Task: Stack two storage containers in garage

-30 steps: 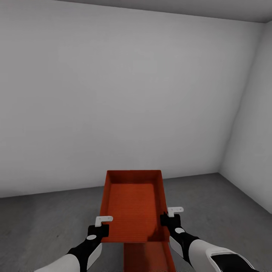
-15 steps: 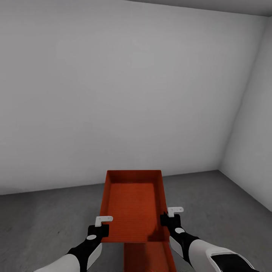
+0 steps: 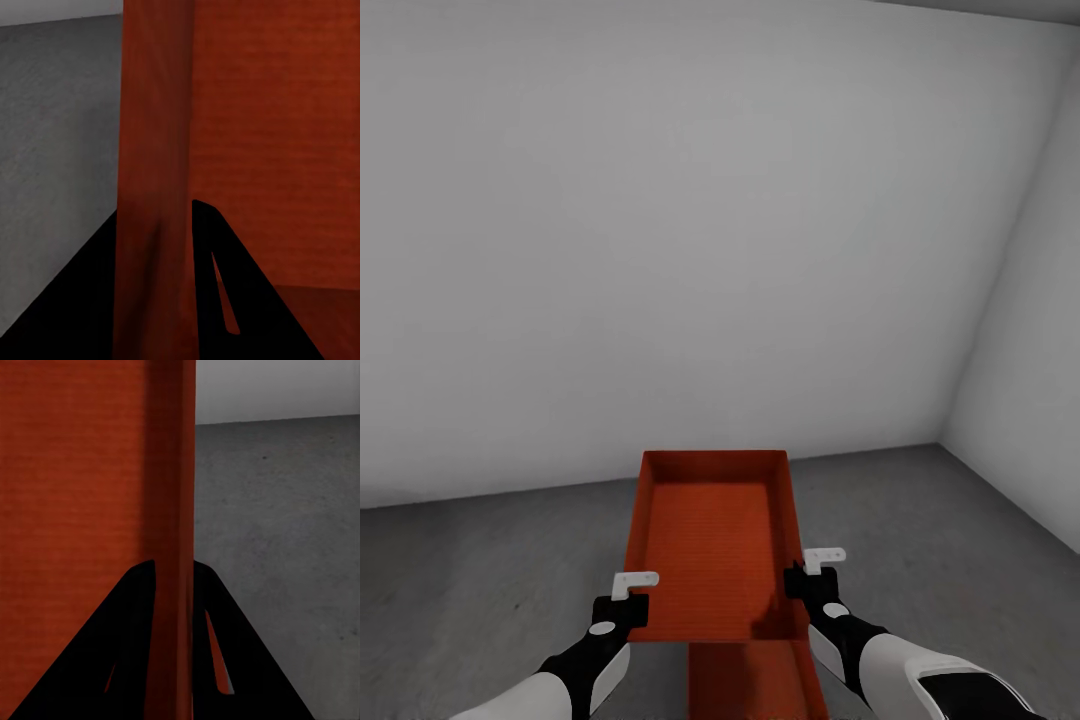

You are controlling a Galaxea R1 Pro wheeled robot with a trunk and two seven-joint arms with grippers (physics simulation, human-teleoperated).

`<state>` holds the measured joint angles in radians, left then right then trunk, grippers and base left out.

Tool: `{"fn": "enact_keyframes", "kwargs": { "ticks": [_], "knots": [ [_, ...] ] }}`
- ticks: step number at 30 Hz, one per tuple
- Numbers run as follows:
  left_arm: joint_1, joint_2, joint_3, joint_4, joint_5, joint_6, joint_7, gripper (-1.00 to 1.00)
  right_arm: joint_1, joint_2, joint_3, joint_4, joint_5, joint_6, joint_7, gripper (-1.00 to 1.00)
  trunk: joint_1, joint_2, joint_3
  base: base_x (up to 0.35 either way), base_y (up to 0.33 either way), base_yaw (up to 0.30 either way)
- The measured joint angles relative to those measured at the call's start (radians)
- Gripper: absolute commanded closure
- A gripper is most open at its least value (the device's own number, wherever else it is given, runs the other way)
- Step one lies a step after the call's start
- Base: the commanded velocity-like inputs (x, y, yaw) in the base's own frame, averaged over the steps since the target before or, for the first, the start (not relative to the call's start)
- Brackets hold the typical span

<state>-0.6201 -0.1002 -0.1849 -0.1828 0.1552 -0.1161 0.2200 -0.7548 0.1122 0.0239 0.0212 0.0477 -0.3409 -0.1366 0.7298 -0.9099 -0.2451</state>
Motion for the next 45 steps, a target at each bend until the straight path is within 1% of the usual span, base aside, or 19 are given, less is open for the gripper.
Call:
{"fn": "enact_keyframes", "kwargs": {
  "ticks": [45],
  "knots": [
    [0.000,0.000,0.001,0.000,-0.001,0.000,0.000,1.00,0.000,0.000,0.000,0.000,0.000,-0.001,0.000,1.00,0.000,0.000,-0.072,0.000,0.000,0.000]
  ]
}}
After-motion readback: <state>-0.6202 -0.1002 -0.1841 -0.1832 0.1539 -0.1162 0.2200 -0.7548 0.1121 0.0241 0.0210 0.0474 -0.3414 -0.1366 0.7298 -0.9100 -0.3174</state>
